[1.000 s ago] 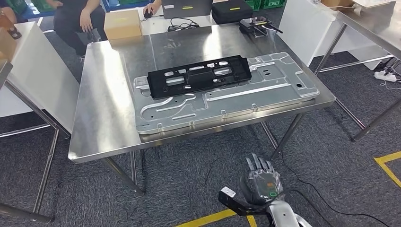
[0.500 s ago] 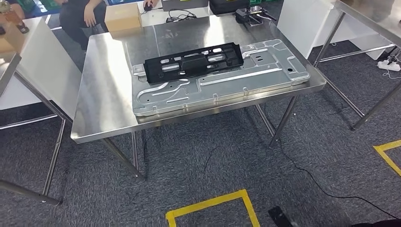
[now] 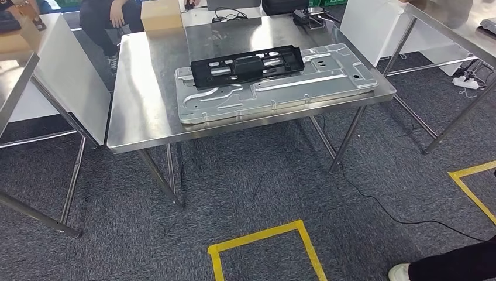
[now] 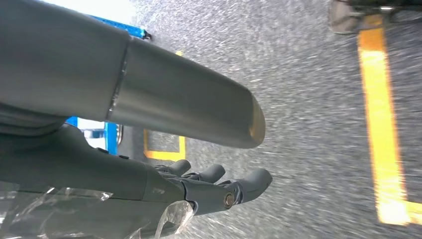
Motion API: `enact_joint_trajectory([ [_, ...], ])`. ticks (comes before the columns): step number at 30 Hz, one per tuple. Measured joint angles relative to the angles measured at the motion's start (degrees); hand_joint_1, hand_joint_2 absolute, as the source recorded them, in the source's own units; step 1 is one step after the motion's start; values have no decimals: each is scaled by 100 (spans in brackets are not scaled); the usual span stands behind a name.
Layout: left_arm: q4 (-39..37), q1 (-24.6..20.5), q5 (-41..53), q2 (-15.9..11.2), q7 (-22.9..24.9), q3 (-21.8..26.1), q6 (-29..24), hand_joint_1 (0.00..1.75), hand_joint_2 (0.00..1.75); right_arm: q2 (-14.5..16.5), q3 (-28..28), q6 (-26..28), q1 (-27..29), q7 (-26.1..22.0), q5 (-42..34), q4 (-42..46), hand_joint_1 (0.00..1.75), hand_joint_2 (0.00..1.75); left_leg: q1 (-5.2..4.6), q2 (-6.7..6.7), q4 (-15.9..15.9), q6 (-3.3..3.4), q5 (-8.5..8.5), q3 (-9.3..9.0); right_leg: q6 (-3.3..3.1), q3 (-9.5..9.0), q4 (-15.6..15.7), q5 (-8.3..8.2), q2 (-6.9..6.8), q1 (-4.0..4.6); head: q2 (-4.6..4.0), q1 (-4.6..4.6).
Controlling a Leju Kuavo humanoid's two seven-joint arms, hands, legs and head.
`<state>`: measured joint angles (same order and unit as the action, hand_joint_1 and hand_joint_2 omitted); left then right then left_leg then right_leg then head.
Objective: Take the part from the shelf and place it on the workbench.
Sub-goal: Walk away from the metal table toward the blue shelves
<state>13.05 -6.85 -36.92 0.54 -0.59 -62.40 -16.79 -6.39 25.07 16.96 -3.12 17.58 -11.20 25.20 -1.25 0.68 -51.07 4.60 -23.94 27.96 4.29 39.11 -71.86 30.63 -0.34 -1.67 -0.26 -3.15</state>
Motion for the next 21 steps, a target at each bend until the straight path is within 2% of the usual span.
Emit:
enact_joint_trajectory([
  [1, 0, 0, 6, 0, -1, -1, 9, 0, 0, 25, -12, 8, -18, -61, -8, -104, 0, 0, 0, 3, -44, -13, 52, 107, 4, -174, 71, -171, 0, -3, 0, -1],
  [2, 0, -2, 10, -1, -2, -1, 17, 0, 0, 47, -20, 12, -40, -108, -10, -194, 0, 0, 2, 5, -99, -30, 95, 205, 5, -452, 355, -323, 0, -7, 0, 0],
  [3, 0, -4, 13, -2, -2, -1, 23, 0, 0, 68, -24, 17, -63, -143, -3, -269, 0, 0, -5, 4, -164, -52, 130, 297, 2, -796, 796, -366, 0, -4, 0, 1],
  [4, 0, -7, 19, -3, -3, -1, 28, 0, 0, 83, -27, 21, -79, -172, 8, -330, 0, 0, -11, 5, -228, -77, 160, 369, -17, -1111, 1257, -313, 5, 6, 0, -1],
  [5, 0, -10, 26, -5, -5, -1, 31, 0, 0, 100, -29, 27, -92, -193, 20, -384, 0, 0, -18, 10, -279, -104, 192, 422, -42, -1317, 1599, -224, 10, 19, 0, -2],
  [6, 0, -12, 34, -7, -7, -1, 31, 0, 0, 115, -31, 31, -101, -208, 29, -433, 0, 0, -22, 18, -310, -128, 228, 464, -77, -1415, 1798, -146, 17, 38, 0, -2],
  [8, 0, -8, 45, -10, -11, -1, 32, 0, 0, 154, -33, 39, -109, -217, 35, -540, 0, 0, -2, 25, -347, -178, 283, 519, -169, -1370, 1853, -177, 8, 47, 0, -1],
  [9, 0, 0, 48, -11, -9, -1, 32, 0, 0, 172, -34, 39, -119, -217, 35, -586, 0, 0, 12, 16, -410, -211, 208, 560, -217, -1328, 1855, -224, -4, 44, 0, -3],
  [10, 0, 7, 50, -13, -8, -2, 33, 0, 0, 191, -38, 40, -132, -216, 33, -631, 0, 0, 30, 5, -575, -251, 24, 627, -263, -1274, 1861, -280, -18, 36, 0, -6],
  [11, 0, 13, 51, -15, -6, -2, 33, 0, 0, 209, -43, 34, -146, -206, 27, -674, 0, 0, 54, -5, -860, -294, -253, 723, -293, -1207, 1862, -340, -31, 29, 0, -7],
  [13, 0, 16, 49, -15, -9, -4, 31, 0, 0, 240, -55, 1, -167, -148, 9, -744, 0, 0, 93, -10, -1636, -366, -815, 923, -317, -1047, 1857, -463, -37, 32, 0, -11],
  [14, 0, 17, 43, -15, -13, -4, 26, 0, 0, 259, -58, -29, -169, -96, -1, -780, 0, 0, 108, -9, -1946, -386, -927, 959, -313, -959, 1855, -524, -38, 33, 0, -11],
  [15, 0, 18, 37, -15, -17, -5, 18, 0, 0, 280, -61, -61, -171, -39, -9, -812, 0, 0, 118, -10, -2084, -391, -892, 916, -306, -873, 1854, -579, -38, 33, 0, -11],
  [16, 0, 19, 27, -15, -19, -5, 9, 0, 0, 300, -62, -92, -171, 24, -16, -842, 0, 0, 124, -10, -2019, -388, -734, 779, -296, -793, 1853, -633, -36, 33, 0, -11],
  [17, 0, 18, 18, -16, -19, -5, -2, 0, 0, 324, -63, -117, -172, 82, -19, -869, 0, 0, 125, -10, -1757, -373, -530, 554, -281, -724, 1853, -683, -32, 33, 0, -12],
  [18, 0, 14, 9, -20, -17, -5, -9, 0, 0, 353, -63, -138, -172, 131, -22, -891, 0, 0, 121, -10, -1335, -346, -383, 256, -261, -672, 1853, -729, -30, 33, 0, -12],
  [19, 0, 9, 1, -25, -13, -5, -15, 0, 0, 382, -64, -152, -171, 173, -23, -909, 0, 0, 105, -8, -848, -314, -330, -57, -237, -634, 1850, -774, -30, 39, 0, -12],
  [20, 0, 3, -4, -30, -7, -5, -18, 0, 0, 409, -64, -164, -170, 201, -22, -924, 0, 0, 88, -8, -431, -283, -363, -305, -209, -610, 1848, -817, -32, 44, 0, -12],
  [21, 0, -3, -7, -33, -3, -5, -19, 0, 0, 429, -64, -172, -169, 219, -20, -936, 0, 0, 67, -7, -138, -257, -432, -463, -179, -590, 1847, -858, -38, 45, 0, -10],
])
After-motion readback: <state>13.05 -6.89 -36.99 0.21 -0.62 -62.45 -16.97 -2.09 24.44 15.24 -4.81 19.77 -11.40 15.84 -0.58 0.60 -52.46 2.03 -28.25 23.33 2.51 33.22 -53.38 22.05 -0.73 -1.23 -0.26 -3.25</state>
